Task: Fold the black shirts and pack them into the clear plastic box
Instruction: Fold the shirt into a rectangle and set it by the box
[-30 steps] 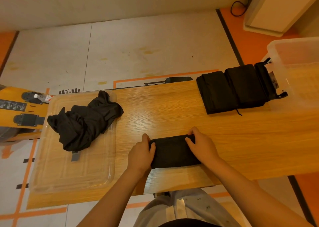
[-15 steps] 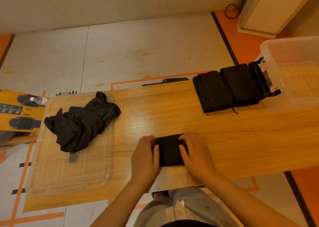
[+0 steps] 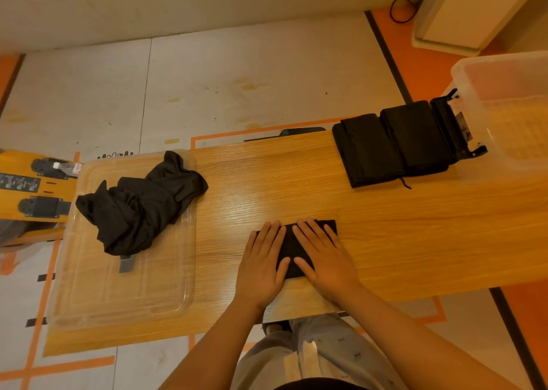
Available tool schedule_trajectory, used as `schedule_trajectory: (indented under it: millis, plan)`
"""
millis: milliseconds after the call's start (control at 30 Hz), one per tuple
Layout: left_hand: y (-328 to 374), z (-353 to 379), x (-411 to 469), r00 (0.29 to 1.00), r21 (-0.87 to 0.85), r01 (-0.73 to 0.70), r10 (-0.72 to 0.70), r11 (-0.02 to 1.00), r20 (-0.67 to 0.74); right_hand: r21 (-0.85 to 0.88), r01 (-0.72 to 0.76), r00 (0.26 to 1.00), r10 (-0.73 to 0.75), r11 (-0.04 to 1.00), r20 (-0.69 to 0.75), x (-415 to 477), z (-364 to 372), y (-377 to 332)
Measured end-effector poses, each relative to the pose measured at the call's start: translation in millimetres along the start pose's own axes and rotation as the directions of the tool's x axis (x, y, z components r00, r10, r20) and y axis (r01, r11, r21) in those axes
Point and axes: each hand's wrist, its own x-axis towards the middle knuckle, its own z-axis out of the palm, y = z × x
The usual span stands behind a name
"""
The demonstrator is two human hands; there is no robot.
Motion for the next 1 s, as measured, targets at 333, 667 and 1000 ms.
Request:
schedule_trajectory:
  millis: [333, 667, 1000]
  plan:
    - [-32, -30, 2, 0.997, -0.174, 0.007, 0.007, 0.985, 0.079, 0.046, -0.097, 0.995, 0.097, 0.994, 0.015, -1, -21, 38]
    - [-12, -65, 61, 0.898, -0.005, 0.18, -0.162, 0.984, 0.41, -0.008, 0.025, 0.987, -0.024, 1.0, 0.16, 39, -56, 6]
    - [-7, -89, 48, 0.874, -0.322, 0.181, -0.002, 0.929, 0.485, 0.135, 0.007, 0.982, -0.032, 0.991, 0.186, 11, -87, -2]
